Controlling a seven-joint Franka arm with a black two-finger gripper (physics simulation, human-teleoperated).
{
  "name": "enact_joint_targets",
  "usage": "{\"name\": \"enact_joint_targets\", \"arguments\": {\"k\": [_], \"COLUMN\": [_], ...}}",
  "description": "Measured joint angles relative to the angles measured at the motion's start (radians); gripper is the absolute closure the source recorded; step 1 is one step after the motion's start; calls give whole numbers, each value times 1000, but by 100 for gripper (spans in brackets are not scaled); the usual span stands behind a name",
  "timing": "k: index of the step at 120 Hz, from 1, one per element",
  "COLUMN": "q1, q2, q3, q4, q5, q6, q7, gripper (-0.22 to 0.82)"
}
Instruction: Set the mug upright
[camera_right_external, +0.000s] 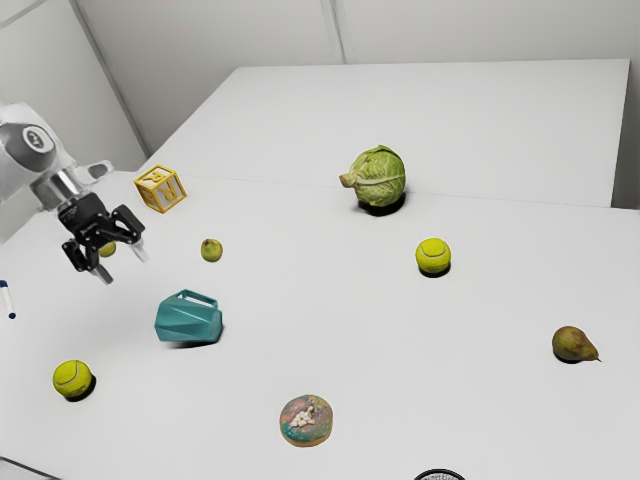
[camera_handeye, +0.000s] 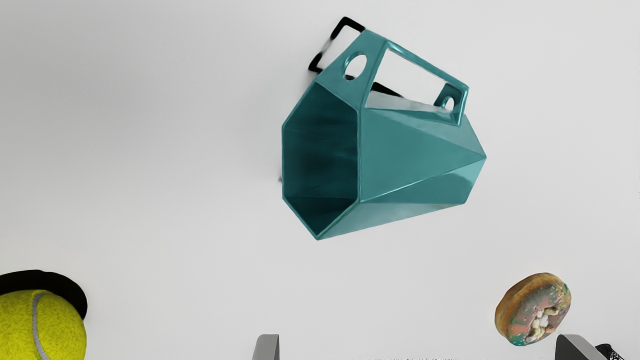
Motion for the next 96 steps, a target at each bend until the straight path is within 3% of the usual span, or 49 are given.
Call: {"name": "enact_joint_targets", "arguments": {"k": [54, 96], "q1": [17, 15], "q2": [198, 257], "q3": [19, 19], "q4": [35, 36], "q5": [-173, -277], "q6": [-3, -5], "q7": [144, 207], "gripper": [0, 0]}}
